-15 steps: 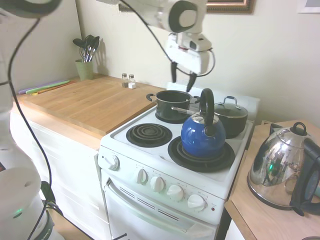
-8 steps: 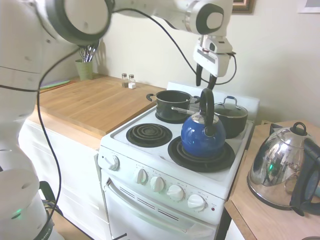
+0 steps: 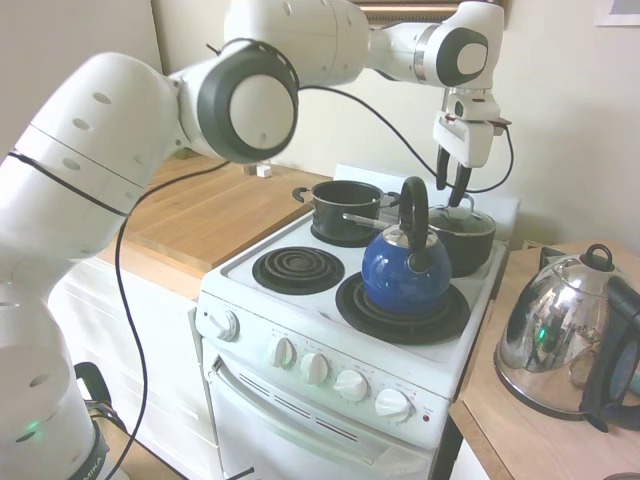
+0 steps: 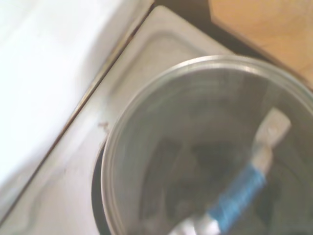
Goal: Uncover the lid of the pot
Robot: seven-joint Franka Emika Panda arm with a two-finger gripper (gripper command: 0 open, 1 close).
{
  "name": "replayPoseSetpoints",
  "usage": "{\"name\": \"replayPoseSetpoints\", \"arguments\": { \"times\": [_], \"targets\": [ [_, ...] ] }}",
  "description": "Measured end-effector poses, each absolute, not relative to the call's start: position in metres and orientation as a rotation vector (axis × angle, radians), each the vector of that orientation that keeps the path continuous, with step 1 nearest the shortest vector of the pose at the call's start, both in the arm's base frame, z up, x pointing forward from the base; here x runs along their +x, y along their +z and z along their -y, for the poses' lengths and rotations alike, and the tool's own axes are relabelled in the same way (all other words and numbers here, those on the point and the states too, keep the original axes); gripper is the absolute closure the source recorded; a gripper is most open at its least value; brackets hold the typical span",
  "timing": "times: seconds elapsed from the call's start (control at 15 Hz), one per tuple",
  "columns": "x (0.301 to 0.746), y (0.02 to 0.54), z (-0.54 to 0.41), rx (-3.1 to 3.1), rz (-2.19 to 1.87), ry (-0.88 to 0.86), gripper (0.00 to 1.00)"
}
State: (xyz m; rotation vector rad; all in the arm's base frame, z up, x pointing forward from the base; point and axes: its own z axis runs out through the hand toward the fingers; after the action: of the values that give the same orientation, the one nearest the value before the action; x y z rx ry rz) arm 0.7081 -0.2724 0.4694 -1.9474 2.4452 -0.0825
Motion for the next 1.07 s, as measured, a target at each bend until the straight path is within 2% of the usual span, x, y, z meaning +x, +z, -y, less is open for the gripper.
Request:
{"name": "replayPoseSetpoints", "arguments": {
  "times": [1.07],
  "targets": [
    [0.72, 0.446, 0.293, -1.893, -2.46, -0.028, 1.0]
  ]
}}
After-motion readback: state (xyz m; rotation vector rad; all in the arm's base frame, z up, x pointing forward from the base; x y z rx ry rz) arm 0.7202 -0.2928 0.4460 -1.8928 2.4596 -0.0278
